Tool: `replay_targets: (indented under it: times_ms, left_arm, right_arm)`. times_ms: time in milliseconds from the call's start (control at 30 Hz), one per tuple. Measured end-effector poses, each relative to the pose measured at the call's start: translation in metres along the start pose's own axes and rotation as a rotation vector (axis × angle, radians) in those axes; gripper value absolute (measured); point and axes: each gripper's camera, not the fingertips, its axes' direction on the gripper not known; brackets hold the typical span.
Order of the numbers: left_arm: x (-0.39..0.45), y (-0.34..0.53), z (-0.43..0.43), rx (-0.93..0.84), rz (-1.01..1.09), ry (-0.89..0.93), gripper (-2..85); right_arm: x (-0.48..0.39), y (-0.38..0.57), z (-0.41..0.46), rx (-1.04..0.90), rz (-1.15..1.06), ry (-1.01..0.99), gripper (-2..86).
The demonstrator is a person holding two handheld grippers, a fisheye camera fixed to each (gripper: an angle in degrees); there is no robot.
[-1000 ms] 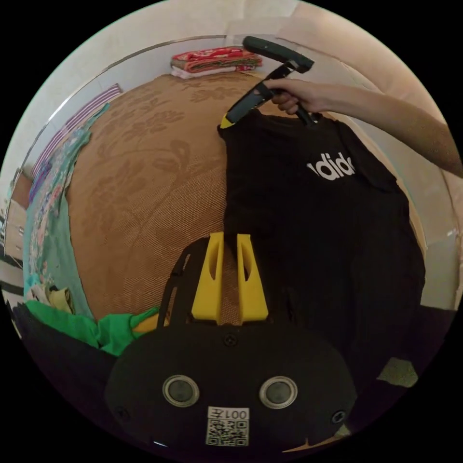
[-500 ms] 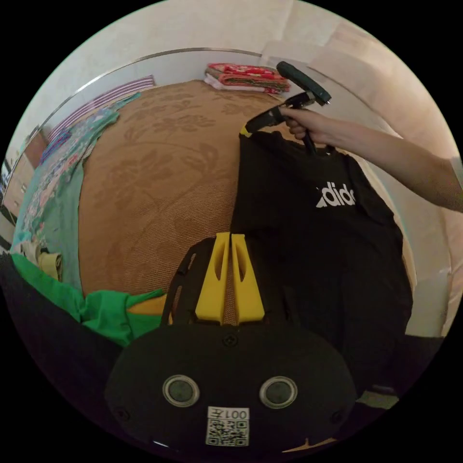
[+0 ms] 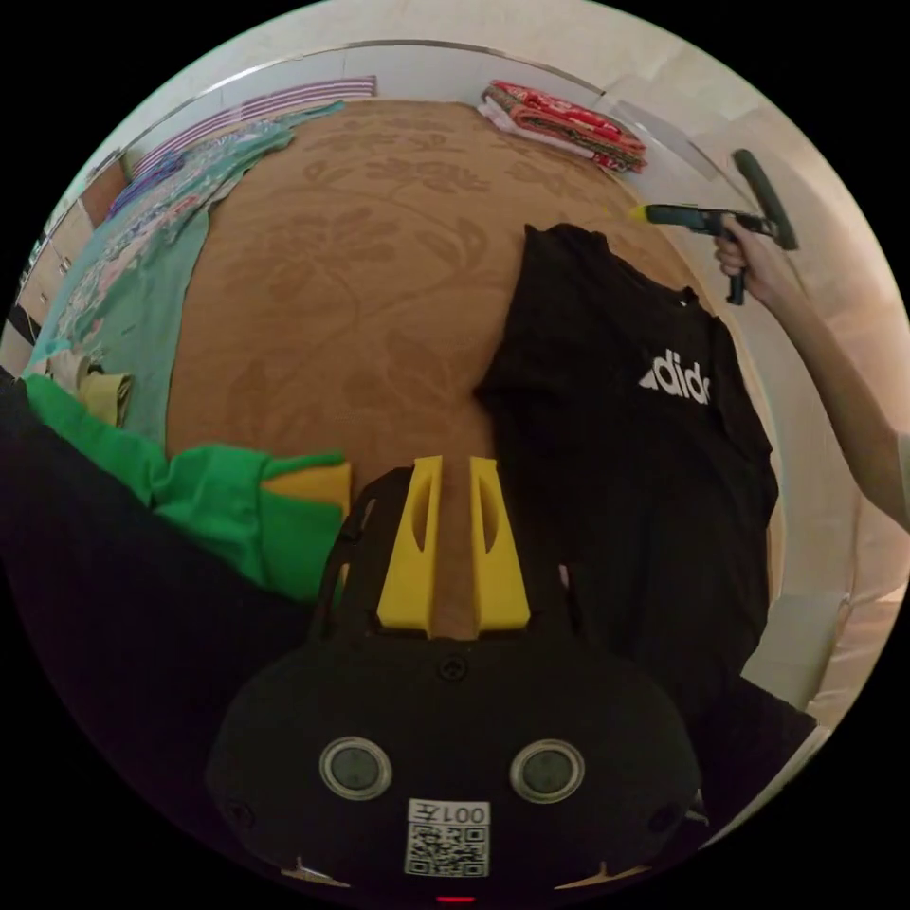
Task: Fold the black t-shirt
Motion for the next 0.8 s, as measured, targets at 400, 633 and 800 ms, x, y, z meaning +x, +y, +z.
replay_targets:
  times_ms: [400, 633, 800]
  left_arm:
    - [0.060, 0.162, -0.013, -0.395, 0.271, 0.121, 5.8]
    - [0.063, 0.214, 0.002, -0.474, 0.332, 0.080, 6.7]
    - [0.076, 0.232, -0.001, -0.453, 0.336, -0.008, 6.1]
  right_arm:
    - [-0.157, 0.491, 0.011, -0.422, 0.391, 0.134, 12.6]
    - [-0.192, 0.675, 0.100, -0.515, 0.653, 0.068, 14.1]
    - [-0.180, 0.779, 0.157, -0.407, 0.761, 0.000, 13.5]
